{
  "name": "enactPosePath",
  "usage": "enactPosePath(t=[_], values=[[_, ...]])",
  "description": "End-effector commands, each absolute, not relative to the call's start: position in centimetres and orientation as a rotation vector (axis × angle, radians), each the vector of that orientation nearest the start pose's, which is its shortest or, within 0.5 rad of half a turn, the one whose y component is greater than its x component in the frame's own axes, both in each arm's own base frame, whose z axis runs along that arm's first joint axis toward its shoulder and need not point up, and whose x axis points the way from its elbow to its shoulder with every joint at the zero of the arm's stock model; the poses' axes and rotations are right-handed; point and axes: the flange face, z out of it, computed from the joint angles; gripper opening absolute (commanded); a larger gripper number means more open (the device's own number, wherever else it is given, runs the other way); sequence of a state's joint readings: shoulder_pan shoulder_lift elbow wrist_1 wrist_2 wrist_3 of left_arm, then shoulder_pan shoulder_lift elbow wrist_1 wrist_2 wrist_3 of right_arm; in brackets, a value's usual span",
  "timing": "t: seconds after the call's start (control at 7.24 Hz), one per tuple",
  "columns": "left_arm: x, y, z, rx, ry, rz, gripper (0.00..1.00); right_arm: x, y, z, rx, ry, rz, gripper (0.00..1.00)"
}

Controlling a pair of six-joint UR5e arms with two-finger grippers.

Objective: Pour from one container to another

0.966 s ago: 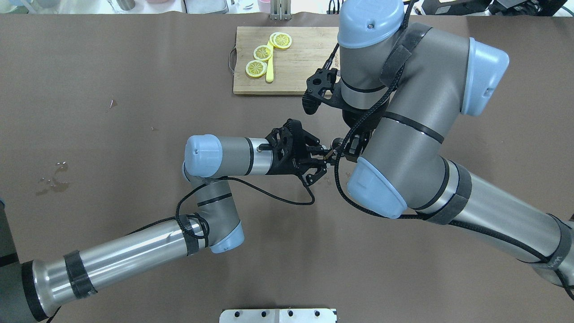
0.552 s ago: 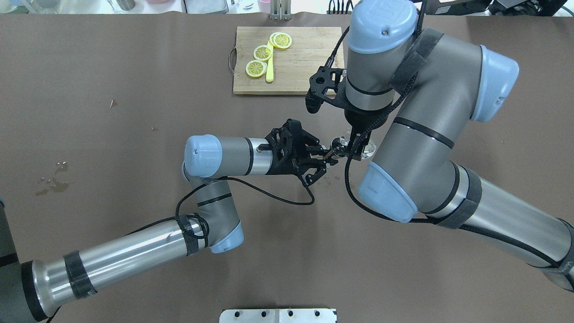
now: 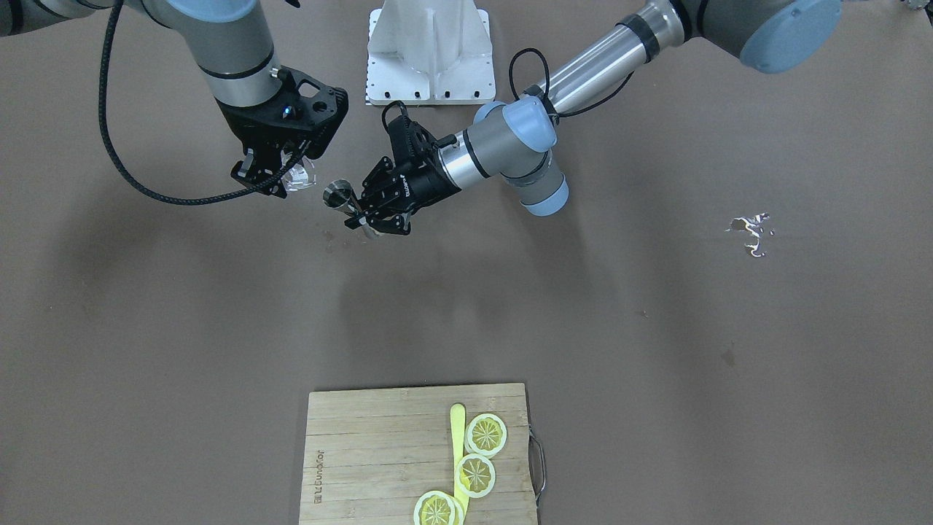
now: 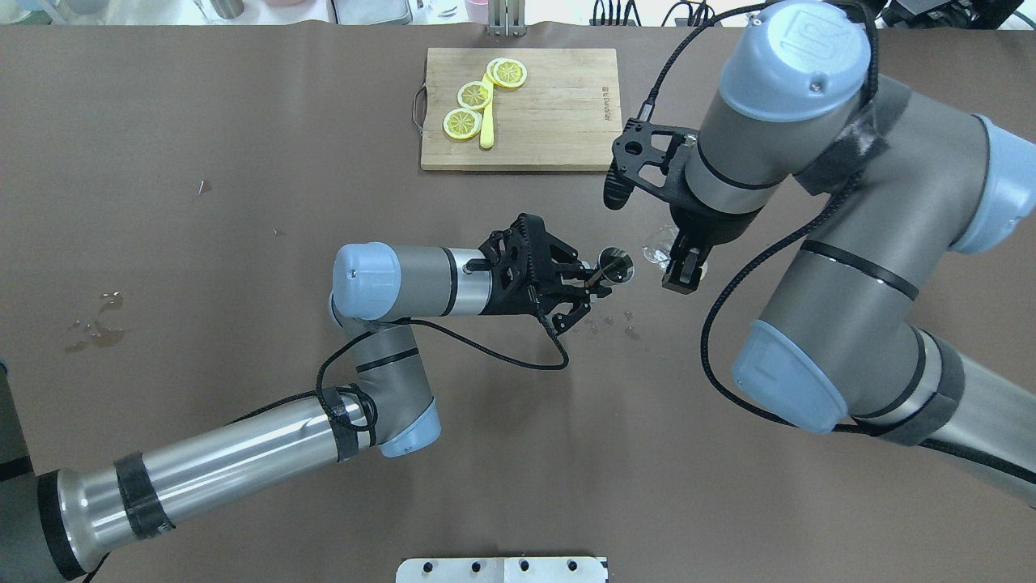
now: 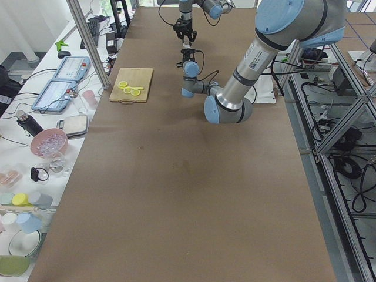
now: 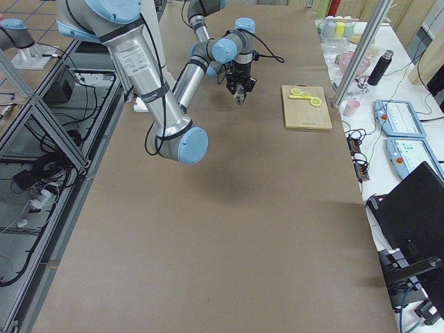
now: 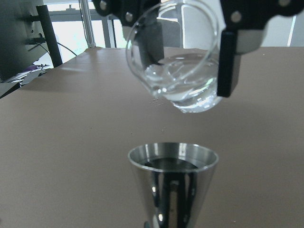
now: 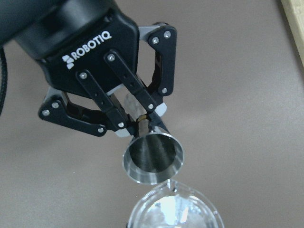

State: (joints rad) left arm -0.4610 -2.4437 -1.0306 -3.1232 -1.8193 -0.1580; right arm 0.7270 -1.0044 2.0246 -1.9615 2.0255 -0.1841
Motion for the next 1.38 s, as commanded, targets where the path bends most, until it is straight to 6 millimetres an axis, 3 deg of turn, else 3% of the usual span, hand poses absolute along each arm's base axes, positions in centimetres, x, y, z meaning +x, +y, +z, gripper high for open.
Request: enactPosePath(t=[0.0,0.28,0.55,0.83,1.1,1.24], values=[[62.3,-43.3,17.2,1.502,1.320,0.865,0.00,-32.4,-44.3,22.3,0.513,-0.659,-1.062,0.00],[61.4,-43.1,16.3,1.529,1.332,0.856,0.00,-27.8,-45.1,24.9,0.565,-0.646,-0.995,0.00],[60.0,-43.2,16.4,1.548,1.356,0.819,0.00,-25.5,-45.0,28.2,0.504,-0.713,-0.727,0.00],[57.5,-42.4,18.4,1.580,1.337,0.768,0.00,-23.5,-43.3,34.2,0.575,-0.732,-0.723,0.00],[54.3,-42.3,21.2,1.591,1.306,0.739,0.00,-21.6,-44.4,39.6,0.623,-0.734,-0.687,0.00],[52.5,-42.4,22.9,1.590,1.287,0.732,0.00,-20.5,-44.6,41.0,0.635,-0.737,-0.672,0.00]])
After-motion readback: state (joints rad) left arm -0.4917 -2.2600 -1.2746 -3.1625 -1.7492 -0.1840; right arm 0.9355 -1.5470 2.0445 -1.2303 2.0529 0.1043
